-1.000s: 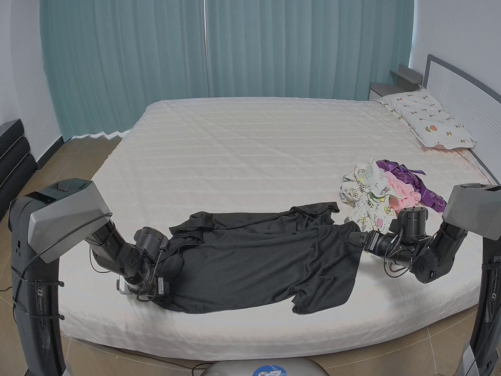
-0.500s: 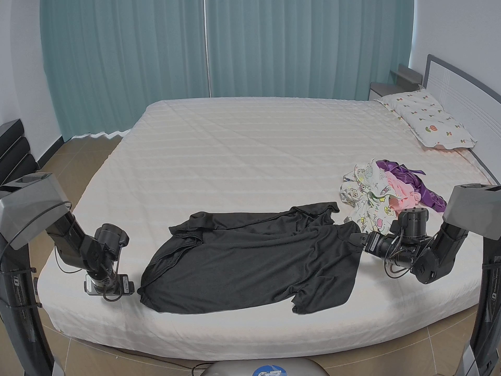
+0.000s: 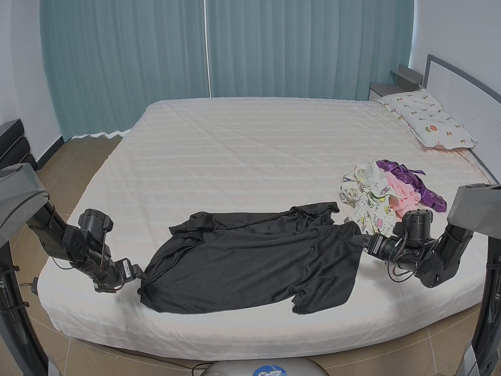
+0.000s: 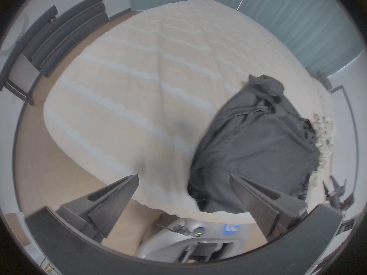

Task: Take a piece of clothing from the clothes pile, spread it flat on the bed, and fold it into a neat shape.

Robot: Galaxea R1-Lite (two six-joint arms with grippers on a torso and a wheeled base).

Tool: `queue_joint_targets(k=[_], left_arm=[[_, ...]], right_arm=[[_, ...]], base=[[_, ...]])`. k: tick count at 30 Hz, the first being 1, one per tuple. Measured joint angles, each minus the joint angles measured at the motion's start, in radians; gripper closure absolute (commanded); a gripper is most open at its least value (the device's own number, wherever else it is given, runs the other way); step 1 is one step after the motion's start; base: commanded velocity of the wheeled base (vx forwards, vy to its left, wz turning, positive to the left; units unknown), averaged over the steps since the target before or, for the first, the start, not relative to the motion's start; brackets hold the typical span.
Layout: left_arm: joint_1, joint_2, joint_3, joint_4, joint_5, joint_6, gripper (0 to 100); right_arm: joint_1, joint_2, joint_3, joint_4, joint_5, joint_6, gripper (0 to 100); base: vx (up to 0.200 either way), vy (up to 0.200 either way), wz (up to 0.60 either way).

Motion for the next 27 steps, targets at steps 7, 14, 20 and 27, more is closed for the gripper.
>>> queue_joint_targets(k=[7,14,20,27], left_arm=[[-0.066,-0.006,0.002,-0.054,-0.008,-0.054,0],[-0.117,0.026,0.034,-0.157,0.027,-0.114,0],[-0.154,0.052,0.068,-0.272,0.054,-0.180,0],[-0.200,0.089,0.125,-0.328,0.149,-0.188,0]], right_arm=[[0.038,-0.044,0.082,-0.004,0.000,0.061,0],[0.078,-0.063,0.179,-0.003,-0.001,0.119,0],[0.089,-0.067,0.216,-0.002,-0.002,0.126,0],[0.102,-0.071,0.252,-0.003,-0.011,0.126,0]], base=[[0.000,0.000,0.00],[0.000,0.000,0.00],[0.000,0.000,0.00],[0.000,0.000,0.00]])
